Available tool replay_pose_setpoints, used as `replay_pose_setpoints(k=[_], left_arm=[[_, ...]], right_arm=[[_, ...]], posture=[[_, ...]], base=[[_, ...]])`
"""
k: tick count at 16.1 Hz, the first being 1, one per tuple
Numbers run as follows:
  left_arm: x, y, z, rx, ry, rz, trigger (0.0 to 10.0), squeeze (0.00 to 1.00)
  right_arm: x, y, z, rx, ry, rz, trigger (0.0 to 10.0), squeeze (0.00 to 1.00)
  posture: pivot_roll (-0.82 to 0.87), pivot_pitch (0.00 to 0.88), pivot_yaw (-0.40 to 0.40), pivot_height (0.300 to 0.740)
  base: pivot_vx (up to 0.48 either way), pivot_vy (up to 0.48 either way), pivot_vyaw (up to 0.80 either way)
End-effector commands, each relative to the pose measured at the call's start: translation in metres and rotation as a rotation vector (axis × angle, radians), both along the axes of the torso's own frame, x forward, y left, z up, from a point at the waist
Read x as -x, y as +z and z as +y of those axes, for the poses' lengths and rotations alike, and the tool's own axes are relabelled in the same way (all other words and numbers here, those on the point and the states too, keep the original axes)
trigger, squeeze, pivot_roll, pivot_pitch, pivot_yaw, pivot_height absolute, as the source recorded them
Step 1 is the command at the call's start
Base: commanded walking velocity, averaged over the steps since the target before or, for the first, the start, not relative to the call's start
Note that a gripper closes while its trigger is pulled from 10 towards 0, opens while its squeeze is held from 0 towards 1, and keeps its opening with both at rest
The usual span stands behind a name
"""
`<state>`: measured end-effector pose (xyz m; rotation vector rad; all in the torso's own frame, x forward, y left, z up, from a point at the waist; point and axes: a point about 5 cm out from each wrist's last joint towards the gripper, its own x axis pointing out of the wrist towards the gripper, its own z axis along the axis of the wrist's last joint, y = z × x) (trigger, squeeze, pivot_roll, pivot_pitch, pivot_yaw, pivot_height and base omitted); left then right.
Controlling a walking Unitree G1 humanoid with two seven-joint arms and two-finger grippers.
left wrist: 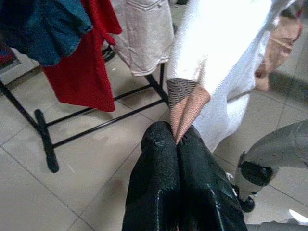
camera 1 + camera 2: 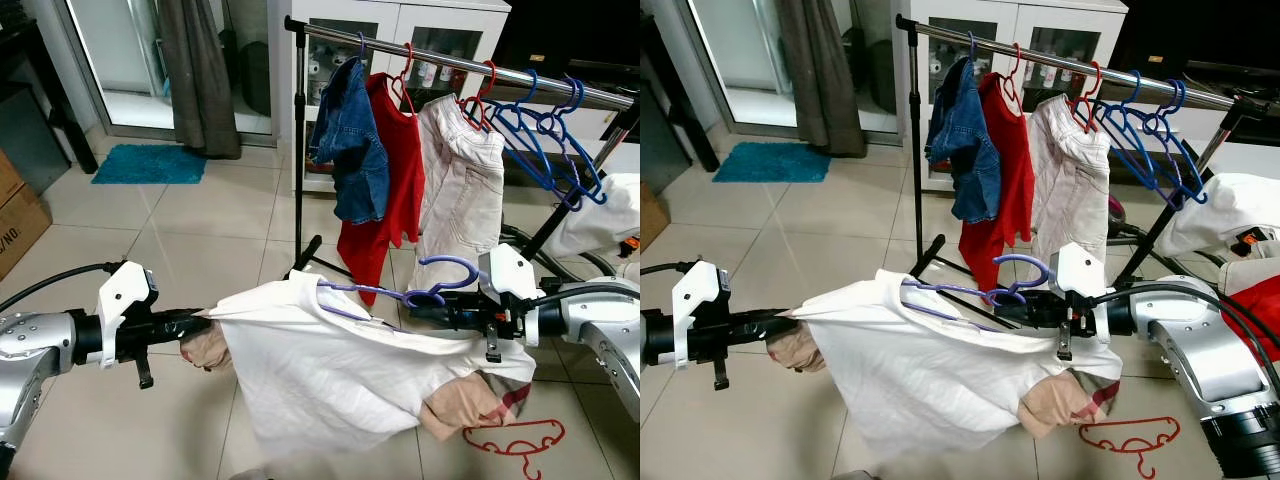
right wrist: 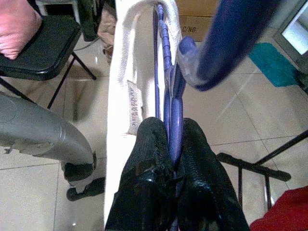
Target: Hang hanger
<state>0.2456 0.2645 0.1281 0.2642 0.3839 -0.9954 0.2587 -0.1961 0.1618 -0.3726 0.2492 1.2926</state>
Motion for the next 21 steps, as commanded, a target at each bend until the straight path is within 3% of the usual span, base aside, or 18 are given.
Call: replay_pose_setpoints(k=[1,4,8,12,14,16,18,19,21], left_arm=[[-0.005,0.006,0.005,-0.016,0.038,-0.047,0.0,0.00],[-0.012,0.014,0.004,-0.012,0.050,-0.103,0.0,0.00],[-0.032,0.049,0.004,0.052,0.082,-0.255,0.0,0.00],[-0.033,0.062,-0.001,0.138,0.043,-0.257,0.0,0.00],[-0.026,0.061,-0.008,0.168,-0.031,-0.177,0.0,0.00],[-0.033,0.060,-0.003,0.165,0.046,-0.204,0.0,0.00],[-0.045,0.048,0.010,0.088,0.193,-0.190,0.0,0.00],[-0.048,0.039,0.017,0.001,0.245,-0.182,0.0,0.00],[-0.042,0.026,0.024,-0.087,0.261,-0.108,0.0,0.00]], right_arm=[[0.002,0.009,0.002,-0.004,0.032,-0.031,10.0,0.00],[0.003,0.009,0.004,-0.009,0.044,-0.027,10.0,0.00],[0.009,0.000,0.004,0.031,0.074,0.012,10.0,0.00],[0.012,-0.003,0.005,0.046,0.084,0.031,10.0,0.00],[0.014,-0.005,0.004,0.054,0.090,0.046,10.0,0.00],[0.014,-0.005,0.005,0.048,0.094,0.047,10.0,0.00],[0.014,-0.005,0.006,0.045,0.100,0.049,10.0,0.00],[0.014,-0.005,0.006,0.045,0.103,0.049,10.0,0.00],[0.016,-0.003,0.006,0.042,0.106,0.049,10.0,0.00]], posture=[[0.04,0.000,-0.023,0.740],[0.04,0.000,-0.022,0.740],[0.04,0.000,-0.017,0.740],[0.04,0.000,-0.013,0.740],[0.04,0.000,-0.013,0.740],[0.04,0.000,-0.014,0.740],[0.04,0.000,-0.015,0.740],[0.04,0.000,-0.013,0.740],[0.04,0.000,-0.011,0.740]], base=[[0.000,0.000,0.00],[0.000,0.000,0.00],[0.000,0.000,0.00],[0.000,0.000,0.00],[0.000,0.000,0.00],[0.000,0.000,0.00],[0.000,0.000,0.00],[0.000,0.000,0.00],[0.000,0.000,0.00]])
